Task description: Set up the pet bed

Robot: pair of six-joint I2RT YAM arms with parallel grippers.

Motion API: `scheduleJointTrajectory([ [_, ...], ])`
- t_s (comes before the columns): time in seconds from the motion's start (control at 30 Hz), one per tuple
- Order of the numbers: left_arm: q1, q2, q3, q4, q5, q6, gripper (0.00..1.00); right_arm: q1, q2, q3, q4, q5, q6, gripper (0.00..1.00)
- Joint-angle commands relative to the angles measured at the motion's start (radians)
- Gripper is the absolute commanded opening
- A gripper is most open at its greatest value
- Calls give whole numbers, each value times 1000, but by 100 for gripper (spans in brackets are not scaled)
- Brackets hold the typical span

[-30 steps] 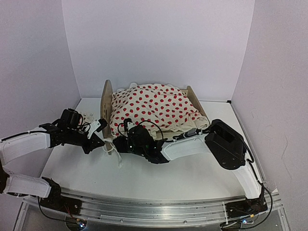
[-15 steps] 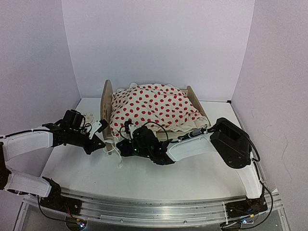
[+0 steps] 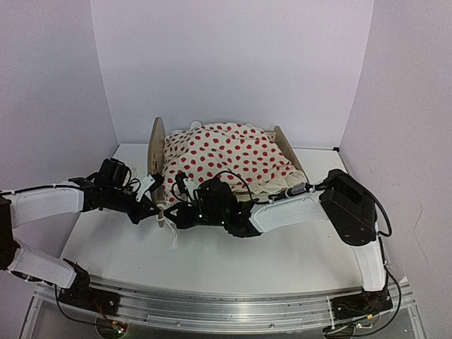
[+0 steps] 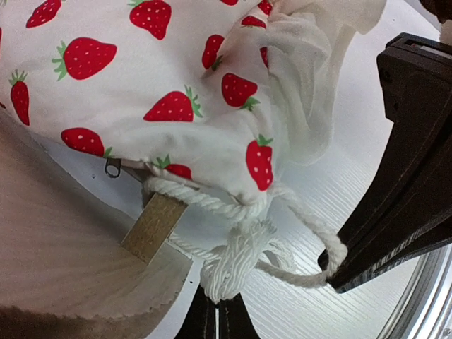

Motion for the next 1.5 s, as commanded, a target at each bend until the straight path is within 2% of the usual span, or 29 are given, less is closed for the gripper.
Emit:
scheduleJointTrajectory([
  [0.0, -30, 42, 45, 53, 85, 94, 0, -4, -54, 2, 28, -74, -24, 0],
  [0.3, -58, 124, 38, 87, 45, 347, 0, -11, -36, -3, 29, -59, -7, 0],
  [0.4, -67, 156, 43, 112, 37, 424, 0, -13, -35, -10, 29, -53, 1, 4],
  [0.57, -71, 189, 35, 139, 23, 524, 0, -13, -68, -56, 23, -41, -5, 17],
  [0.93, -101, 218, 45, 169, 9, 570, 0, -25, -284, -216, -108, -45, -104, 29],
  [0.97, -106, 219, 45, 169, 6, 565, 0, -34, -301, -240, -121, -25, -90, 29],
  [1.07, -108, 219, 44, 171, -3, 555, 0, -53, -314, -282, -147, 65, -54, 17],
  [1.17, -112, 219, 45, 175, -7, 546, 0, -54, -265, -249, -169, 137, -57, 12],
  [1.37, -117, 213, 44, 172, 2, 568, 0, -54, -153, -155, -187, 190, -55, 7],
  [1.47, -118, 211, 45, 171, 23, 587, 0, -54, -107, -113, -187, 147, -57, 8],
])
